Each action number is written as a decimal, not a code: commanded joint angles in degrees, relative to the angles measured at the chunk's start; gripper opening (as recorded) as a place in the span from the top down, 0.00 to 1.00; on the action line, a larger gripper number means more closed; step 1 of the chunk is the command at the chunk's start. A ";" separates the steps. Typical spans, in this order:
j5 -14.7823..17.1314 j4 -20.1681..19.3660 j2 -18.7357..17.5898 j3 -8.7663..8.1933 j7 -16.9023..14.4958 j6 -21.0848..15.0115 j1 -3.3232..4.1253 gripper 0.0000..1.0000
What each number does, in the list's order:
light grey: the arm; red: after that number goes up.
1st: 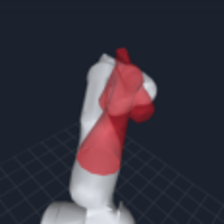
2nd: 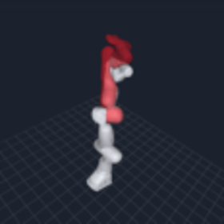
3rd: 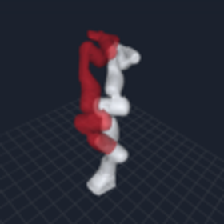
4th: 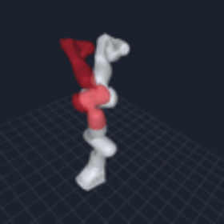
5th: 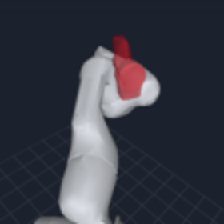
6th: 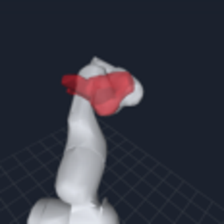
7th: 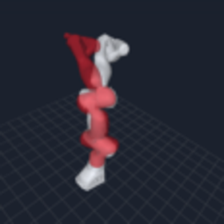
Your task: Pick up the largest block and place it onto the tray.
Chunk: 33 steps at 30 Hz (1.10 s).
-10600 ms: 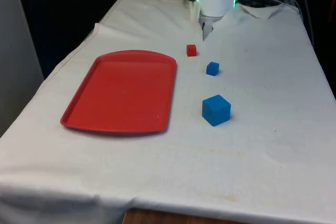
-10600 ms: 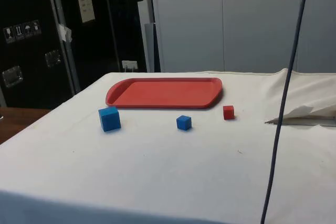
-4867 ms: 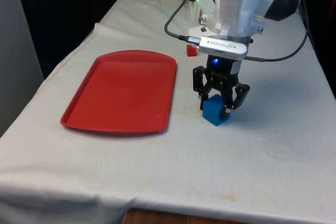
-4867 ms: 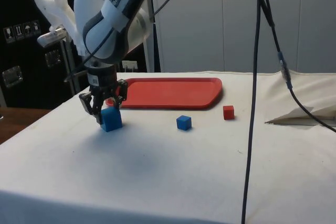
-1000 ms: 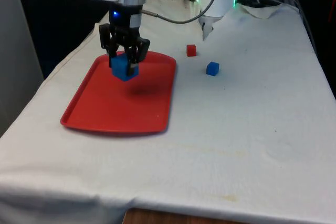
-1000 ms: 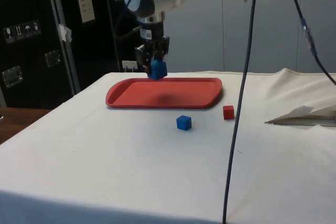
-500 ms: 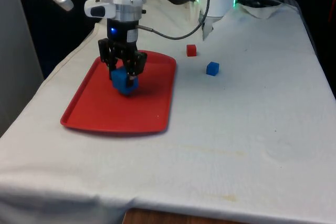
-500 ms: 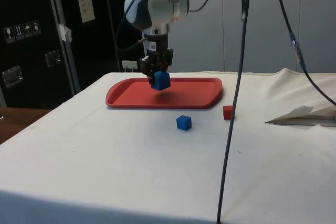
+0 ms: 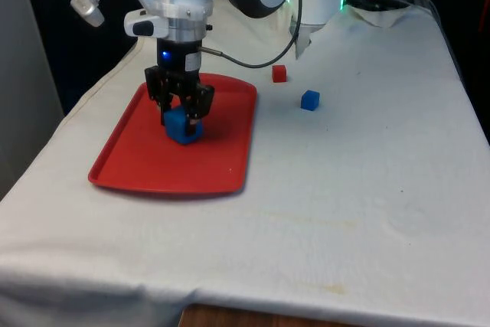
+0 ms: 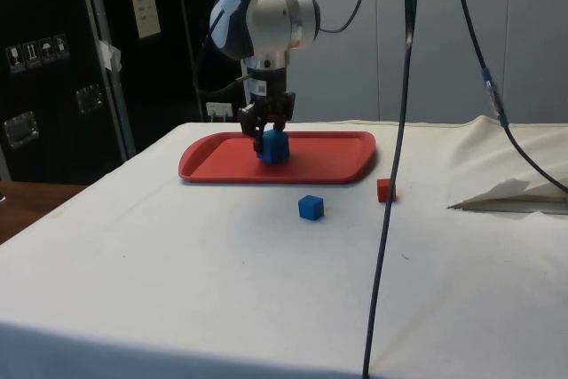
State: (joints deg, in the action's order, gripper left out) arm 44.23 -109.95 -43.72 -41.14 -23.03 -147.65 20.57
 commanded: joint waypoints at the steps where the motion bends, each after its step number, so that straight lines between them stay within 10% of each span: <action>1: 0.29 0.06 0.06 0.23 -0.29 -0.34 -0.17 0.93; 3: 0.23 0.06 0.06 0.23 -0.23 -0.29 -0.11 0.92; 11: 0.00 0.00 0.00 0.00 0.00 0.06 0.00 0.07; 13: -0.06 0.00 0.00 -0.06 -0.06 0.00 0.00 0.00; 33: -1.95 -0.34 4.53 -3.21 0.57 2.41 1.83 0.00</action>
State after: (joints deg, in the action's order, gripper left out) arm 43.03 -109.95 -39.59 -43.54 -23.03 -145.70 21.77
